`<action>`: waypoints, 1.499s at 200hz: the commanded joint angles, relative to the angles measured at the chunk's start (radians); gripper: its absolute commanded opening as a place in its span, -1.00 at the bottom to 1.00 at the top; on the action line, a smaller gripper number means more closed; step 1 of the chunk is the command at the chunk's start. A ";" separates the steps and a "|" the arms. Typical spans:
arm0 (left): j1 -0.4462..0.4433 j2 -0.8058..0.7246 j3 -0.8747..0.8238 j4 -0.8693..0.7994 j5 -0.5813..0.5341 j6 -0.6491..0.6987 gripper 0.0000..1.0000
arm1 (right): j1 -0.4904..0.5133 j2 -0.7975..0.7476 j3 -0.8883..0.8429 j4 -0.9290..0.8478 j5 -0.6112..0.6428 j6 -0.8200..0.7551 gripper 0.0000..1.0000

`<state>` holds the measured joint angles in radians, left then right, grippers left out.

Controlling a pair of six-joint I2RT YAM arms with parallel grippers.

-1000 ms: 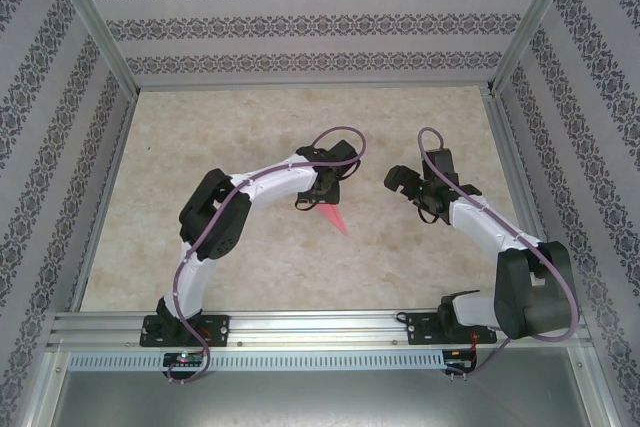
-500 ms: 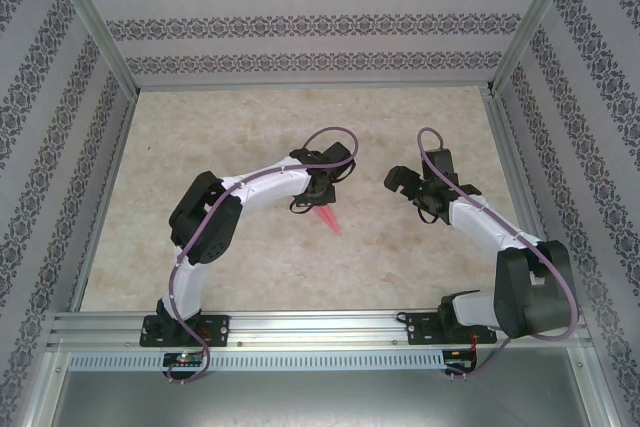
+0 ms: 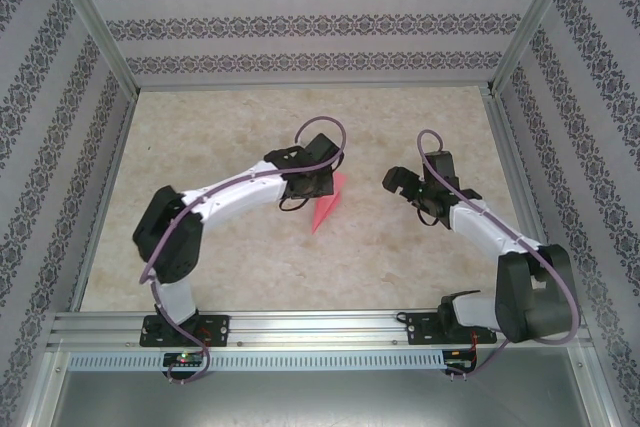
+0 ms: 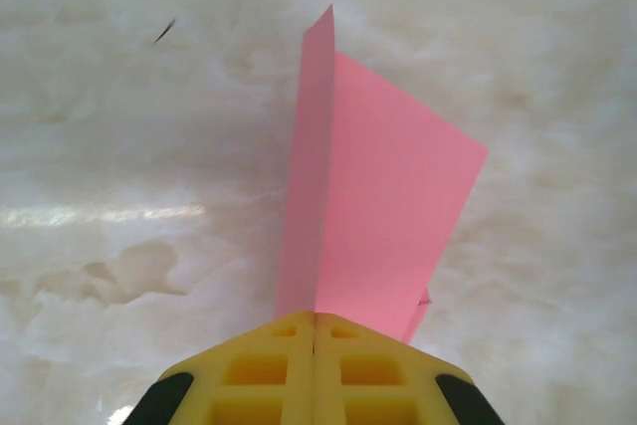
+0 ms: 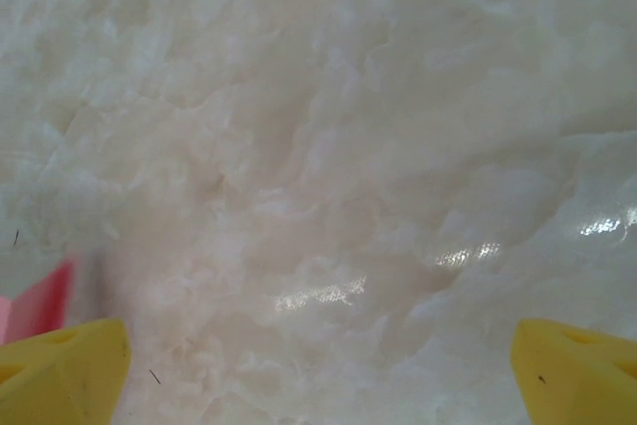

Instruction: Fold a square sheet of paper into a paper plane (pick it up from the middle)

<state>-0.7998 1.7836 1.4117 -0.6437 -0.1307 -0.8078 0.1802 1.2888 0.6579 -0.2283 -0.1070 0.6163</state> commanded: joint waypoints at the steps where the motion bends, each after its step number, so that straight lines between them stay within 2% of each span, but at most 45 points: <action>1: -0.001 -0.064 -0.072 0.235 0.095 0.095 -1.00 | -0.009 -0.057 -0.014 0.058 -0.031 -0.037 0.96; 38: 0.014 -0.065 -0.201 0.447 0.204 0.091 -1.00 | -0.008 -0.101 -0.007 0.064 -0.131 -0.041 0.92; 69: 0.028 -0.023 -0.300 0.641 0.298 0.038 -1.00 | 0.041 -0.088 0.006 0.053 -0.172 -0.021 0.62; 113: 0.043 0.018 -0.396 0.786 0.327 -0.006 -1.00 | 0.207 -0.013 0.015 0.072 -0.166 0.048 0.07; 149: 0.057 0.028 -0.469 0.866 0.332 -0.047 -1.00 | 0.290 0.045 0.032 0.086 -0.152 0.092 -0.09; 174: 0.063 0.027 -0.506 0.895 0.324 -0.065 -1.00 | 0.321 0.097 0.055 0.096 -0.151 0.104 -0.16; 230: 0.069 0.024 -0.545 0.923 0.309 -0.083 -1.00 | 0.354 0.208 0.111 0.099 -0.166 0.107 -0.13; 300: 0.075 0.046 -0.551 0.925 0.306 -0.097 -1.00 | 0.364 0.201 0.121 0.054 -0.115 0.102 -0.11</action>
<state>-0.7387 1.8091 0.8745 0.2340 0.1818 -0.8818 0.5304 1.5146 0.7547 -0.1650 -0.2596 0.7136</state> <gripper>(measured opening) 0.058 0.446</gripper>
